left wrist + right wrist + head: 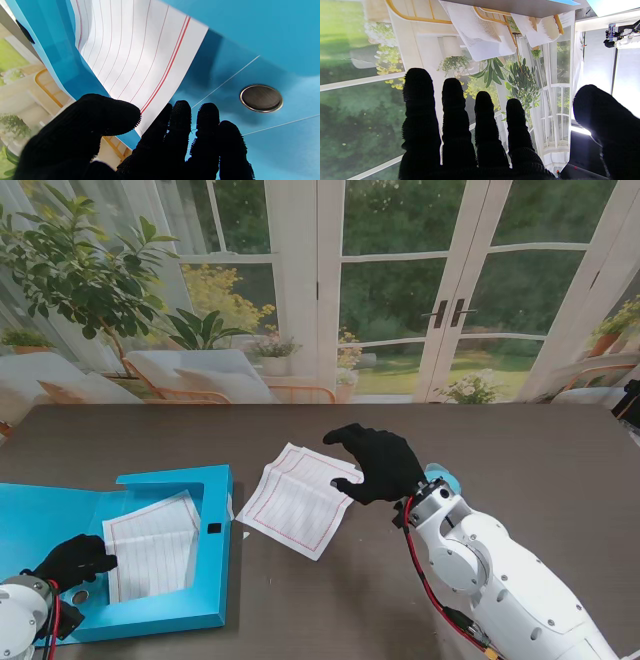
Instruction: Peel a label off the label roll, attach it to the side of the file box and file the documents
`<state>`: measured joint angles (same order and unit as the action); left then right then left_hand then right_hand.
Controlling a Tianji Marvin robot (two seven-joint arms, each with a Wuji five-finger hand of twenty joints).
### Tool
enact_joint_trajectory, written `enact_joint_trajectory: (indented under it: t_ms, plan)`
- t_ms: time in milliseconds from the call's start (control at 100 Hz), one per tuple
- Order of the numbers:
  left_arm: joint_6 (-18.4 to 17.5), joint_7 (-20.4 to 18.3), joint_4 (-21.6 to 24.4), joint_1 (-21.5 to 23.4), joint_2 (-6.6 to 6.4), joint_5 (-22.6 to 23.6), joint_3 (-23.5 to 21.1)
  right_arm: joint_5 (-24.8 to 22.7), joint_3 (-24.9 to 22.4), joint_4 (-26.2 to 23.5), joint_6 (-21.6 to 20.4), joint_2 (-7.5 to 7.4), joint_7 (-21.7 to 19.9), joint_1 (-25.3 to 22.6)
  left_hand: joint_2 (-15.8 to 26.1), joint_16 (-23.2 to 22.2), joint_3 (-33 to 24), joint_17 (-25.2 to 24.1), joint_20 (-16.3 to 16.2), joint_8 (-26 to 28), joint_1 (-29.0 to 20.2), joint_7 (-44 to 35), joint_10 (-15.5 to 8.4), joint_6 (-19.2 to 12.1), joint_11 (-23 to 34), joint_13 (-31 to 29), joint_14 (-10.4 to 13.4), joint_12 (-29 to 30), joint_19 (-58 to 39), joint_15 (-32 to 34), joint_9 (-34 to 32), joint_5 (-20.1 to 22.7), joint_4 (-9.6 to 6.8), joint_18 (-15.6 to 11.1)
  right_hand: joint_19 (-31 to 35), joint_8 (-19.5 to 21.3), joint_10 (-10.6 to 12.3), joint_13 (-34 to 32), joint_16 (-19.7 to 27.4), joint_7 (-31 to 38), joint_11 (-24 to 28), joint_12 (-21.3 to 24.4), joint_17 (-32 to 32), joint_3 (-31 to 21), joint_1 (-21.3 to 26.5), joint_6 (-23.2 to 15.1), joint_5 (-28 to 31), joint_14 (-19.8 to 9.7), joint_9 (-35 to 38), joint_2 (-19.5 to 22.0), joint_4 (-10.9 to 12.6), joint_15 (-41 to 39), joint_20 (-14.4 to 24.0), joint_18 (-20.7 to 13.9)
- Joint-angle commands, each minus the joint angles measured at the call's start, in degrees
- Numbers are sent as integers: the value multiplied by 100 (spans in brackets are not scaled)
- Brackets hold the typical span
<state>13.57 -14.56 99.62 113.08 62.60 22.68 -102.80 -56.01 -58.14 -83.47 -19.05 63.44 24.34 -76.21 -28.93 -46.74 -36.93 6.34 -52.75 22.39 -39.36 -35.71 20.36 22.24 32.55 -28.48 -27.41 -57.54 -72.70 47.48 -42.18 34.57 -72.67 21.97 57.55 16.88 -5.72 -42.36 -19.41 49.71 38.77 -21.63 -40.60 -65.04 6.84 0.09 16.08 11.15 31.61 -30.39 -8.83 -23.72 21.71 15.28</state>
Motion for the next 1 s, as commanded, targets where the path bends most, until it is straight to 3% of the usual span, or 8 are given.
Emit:
enact_joint_trajectory:
  t_ms: [0, 210, 380, 520, 860, 930, 990]
  plan:
    - [38, -181, 88, -34, -51, 38, 28, 4, 9, -2, -27, 14, -87, -32, 132, 138, 148, -148, 74, -109, 69, 176, 29, 128, -175, 164, -51, 211, 65, -252, 223, -49, 113, -243, 154, 51, -58, -82, -43, -36, -39, 17, 2137, 80, -223, 118, -76, -59, 44, 71, 66, -39, 75, -90]
    - [338, -710, 253, -85, -182, 321, 75, 23, 6, 14, -29, 18, -83, -31, 274, 1018, 342, -480, 739, -594, 194, 1177, 196, 299, -1236, 621, 13, 1503, 565, -1707, 585, -121, 334, -247, 160, 53, -64, -88, -44, -23, -32, 17, 2135, 74, -219, 127, -70, -55, 47, 86, 68, -46, 73, -88]
    - [552, -784, 404, -84, -200, 398, 98, 33, 17, 36, -40, 20, -75, -32, 303, 1312, 376, -702, 1050, -657, 218, 1544, 404, 618, -1639, 951, 0, 1899, 1207, -2319, 935, -414, 369, -236, 160, 51, -59, -78, -42, -23, -35, 20, 2142, 77, -218, 128, -73, -53, 41, 94, 69, -41, 71, -93]
    - [579, -762, 523, -42, -199, 560, 64, 26, 24, 52, -71, 15, -75, -40, 328, 1450, 459, -795, 1141, -783, 281, 1923, 471, 694, -2017, 1119, -5, 2264, 1568, -2627, 1100, -496, 459, -268, 166, 50, -58, -92, -45, -21, -34, 21, 2134, 67, -215, 132, -62, -58, 52, 79, 70, -51, 72, -92]
    - [726, -921, 873, 85, -232, 917, -64, 32, 39, 74, -99, 16, -68, -33, 338, 1426, 503, -688, 1115, -762, 324, 1992, 568, 722, -2250, 1061, -129, 2271, 1648, -2653, 873, -360, 519, -116, 169, 50, -60, -91, -44, -16, -32, 20, 2138, 53, -215, 111, -31, -58, 65, 77, 67, -50, 70, -89]
    - [671, -846, 914, 107, -214, 960, -69, 21, 44, 79, -92, 14, -66, -26, 368, 1420, 539, -677, 1107, -768, 358, 2012, 514, 654, -2322, 1045, -122, 2265, 1665, -2645, 816, -330, 553, -97, 170, 50, -66, -86, -43, -15, -32, 20, 2139, 50, -207, 80, -16, -51, 66, 73, 67, -49, 70, -89]
    - [502, -771, 941, 133, -198, 963, -90, 6, 51, 85, -80, 9, -72, -17, 450, 1403, 603, -706, 1094, -787, 396, 2056, 406, 547, -2399, 1093, -16, 2247, 1652, -2631, 840, -355, 624, -233, 167, 50, -76, -77, -43, -14, -40, 22, 2147, 56, -204, 61, 17, -57, 48, 66, 65, -46, 69, -87]
